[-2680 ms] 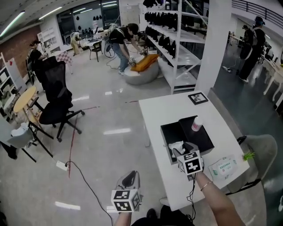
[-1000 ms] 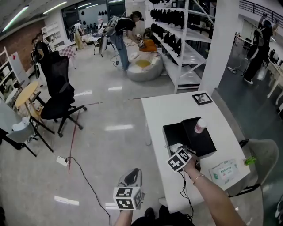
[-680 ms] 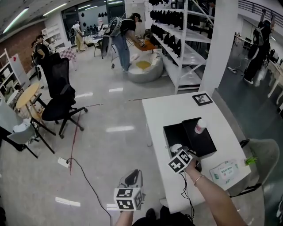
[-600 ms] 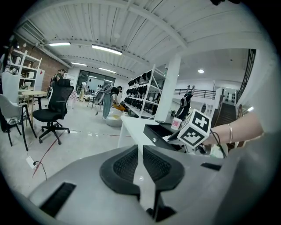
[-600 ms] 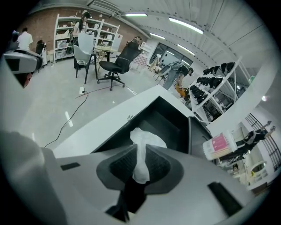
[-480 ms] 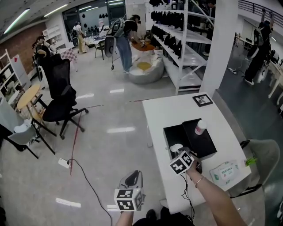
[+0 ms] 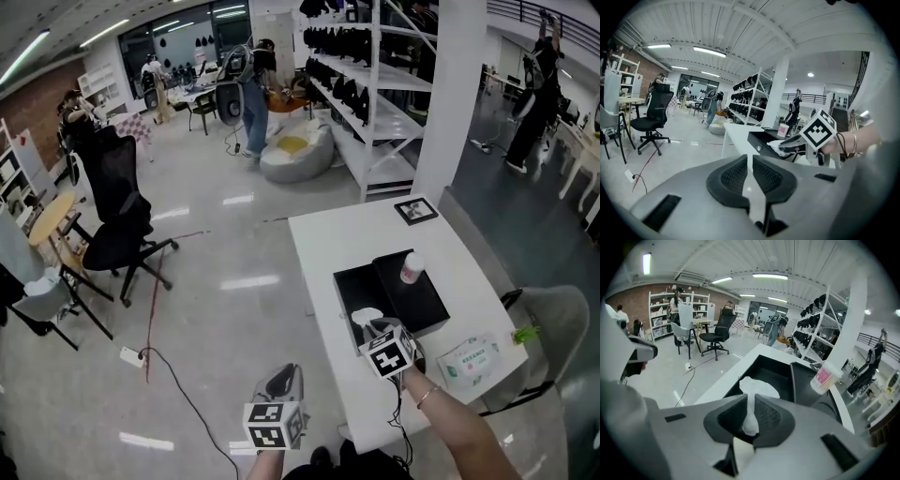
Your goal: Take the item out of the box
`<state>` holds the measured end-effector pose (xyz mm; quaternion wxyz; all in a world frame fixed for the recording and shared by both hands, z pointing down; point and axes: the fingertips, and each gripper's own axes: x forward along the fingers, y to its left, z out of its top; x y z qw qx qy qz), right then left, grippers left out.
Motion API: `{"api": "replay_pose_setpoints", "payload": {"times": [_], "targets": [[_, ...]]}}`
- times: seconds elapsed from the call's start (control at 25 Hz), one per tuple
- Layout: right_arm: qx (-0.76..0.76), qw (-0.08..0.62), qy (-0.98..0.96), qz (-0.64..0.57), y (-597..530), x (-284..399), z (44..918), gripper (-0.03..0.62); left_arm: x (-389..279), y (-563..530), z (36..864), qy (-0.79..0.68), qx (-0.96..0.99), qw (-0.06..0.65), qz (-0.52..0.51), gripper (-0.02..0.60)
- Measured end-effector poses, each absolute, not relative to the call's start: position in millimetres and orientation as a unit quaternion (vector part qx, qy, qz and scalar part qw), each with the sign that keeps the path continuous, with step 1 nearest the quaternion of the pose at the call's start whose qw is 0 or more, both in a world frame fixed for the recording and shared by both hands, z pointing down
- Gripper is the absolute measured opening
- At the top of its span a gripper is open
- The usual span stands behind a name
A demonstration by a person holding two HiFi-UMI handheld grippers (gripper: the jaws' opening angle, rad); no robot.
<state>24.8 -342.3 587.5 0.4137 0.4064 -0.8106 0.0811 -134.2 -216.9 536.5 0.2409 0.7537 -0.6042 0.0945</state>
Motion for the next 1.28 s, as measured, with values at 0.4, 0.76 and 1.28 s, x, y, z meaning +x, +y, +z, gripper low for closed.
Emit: {"api": "replay_pose_setpoints", "payload": {"times": [0.4,0.76,1.28], "targets": [[0.446,0.295,-0.833,0.141,-323,36,554,0.035,-117,-215,531,-0.587,0.770,0.230,0.102,0.037],[0.459,0.189,-0.844,0.201,-297,40,528,0.034,-106,-212,530,-0.577,0.778,0.224,0.107,0.037],[0.457,0.121,-0.846,0.247,-260,46,513,0.032,-103,-212,530,-0.570,0.782,0.228,0.106,0.037]]}}
